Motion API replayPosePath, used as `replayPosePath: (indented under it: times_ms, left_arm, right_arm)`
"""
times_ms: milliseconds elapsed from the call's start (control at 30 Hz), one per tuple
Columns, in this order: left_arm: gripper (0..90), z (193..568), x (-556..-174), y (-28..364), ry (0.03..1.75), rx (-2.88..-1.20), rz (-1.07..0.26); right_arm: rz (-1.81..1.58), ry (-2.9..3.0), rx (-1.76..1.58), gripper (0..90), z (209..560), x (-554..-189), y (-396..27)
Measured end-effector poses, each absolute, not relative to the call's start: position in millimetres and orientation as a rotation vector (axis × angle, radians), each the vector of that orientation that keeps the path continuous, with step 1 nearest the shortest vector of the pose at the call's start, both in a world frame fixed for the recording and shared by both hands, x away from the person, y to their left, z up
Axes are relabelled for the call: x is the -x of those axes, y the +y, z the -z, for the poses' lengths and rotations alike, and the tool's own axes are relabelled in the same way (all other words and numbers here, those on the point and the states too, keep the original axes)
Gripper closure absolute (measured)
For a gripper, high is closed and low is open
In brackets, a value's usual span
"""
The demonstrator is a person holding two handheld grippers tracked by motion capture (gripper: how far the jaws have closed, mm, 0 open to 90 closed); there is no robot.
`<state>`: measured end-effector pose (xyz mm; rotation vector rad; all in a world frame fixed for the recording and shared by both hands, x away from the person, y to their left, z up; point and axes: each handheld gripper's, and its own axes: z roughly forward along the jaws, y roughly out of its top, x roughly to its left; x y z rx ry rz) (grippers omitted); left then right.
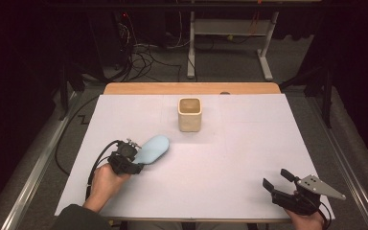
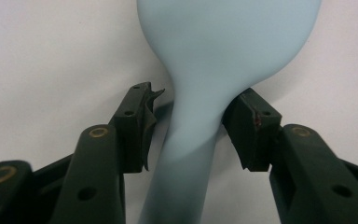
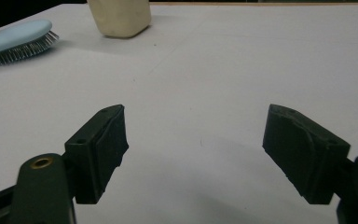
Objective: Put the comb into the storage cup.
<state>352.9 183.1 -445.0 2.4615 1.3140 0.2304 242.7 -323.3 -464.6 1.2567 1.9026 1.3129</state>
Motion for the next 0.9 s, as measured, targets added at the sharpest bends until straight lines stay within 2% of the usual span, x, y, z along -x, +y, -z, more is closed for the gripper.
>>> replayPosePath:
  times_ms: [200, 333, 767, 900]
  left_arm:
    - [60.1, 444, -354, 181, 1.289, -2.478, -0.214]
    - [67.5, 444, -353, 178, 1.266, -2.499, -0.221]
    - [69.1, 444, -348, 173, 1.232, -2.510, -0.292]
    - [69.2, 443, -348, 173, 1.225, -2.512, -0.276]
  right_arm:
    - [-1.313, 1.906, -1.250, 22.2, 464, -242, -323]
    - [-1.310, 1.912, -1.241, 22.2, 464, -243, -322]
    - [-1.308, 1.914, -1.238, 22.8, 465, -243, -322]
    - [-1.307, 1.915, -1.241, 23.0, 465, -243, -322]
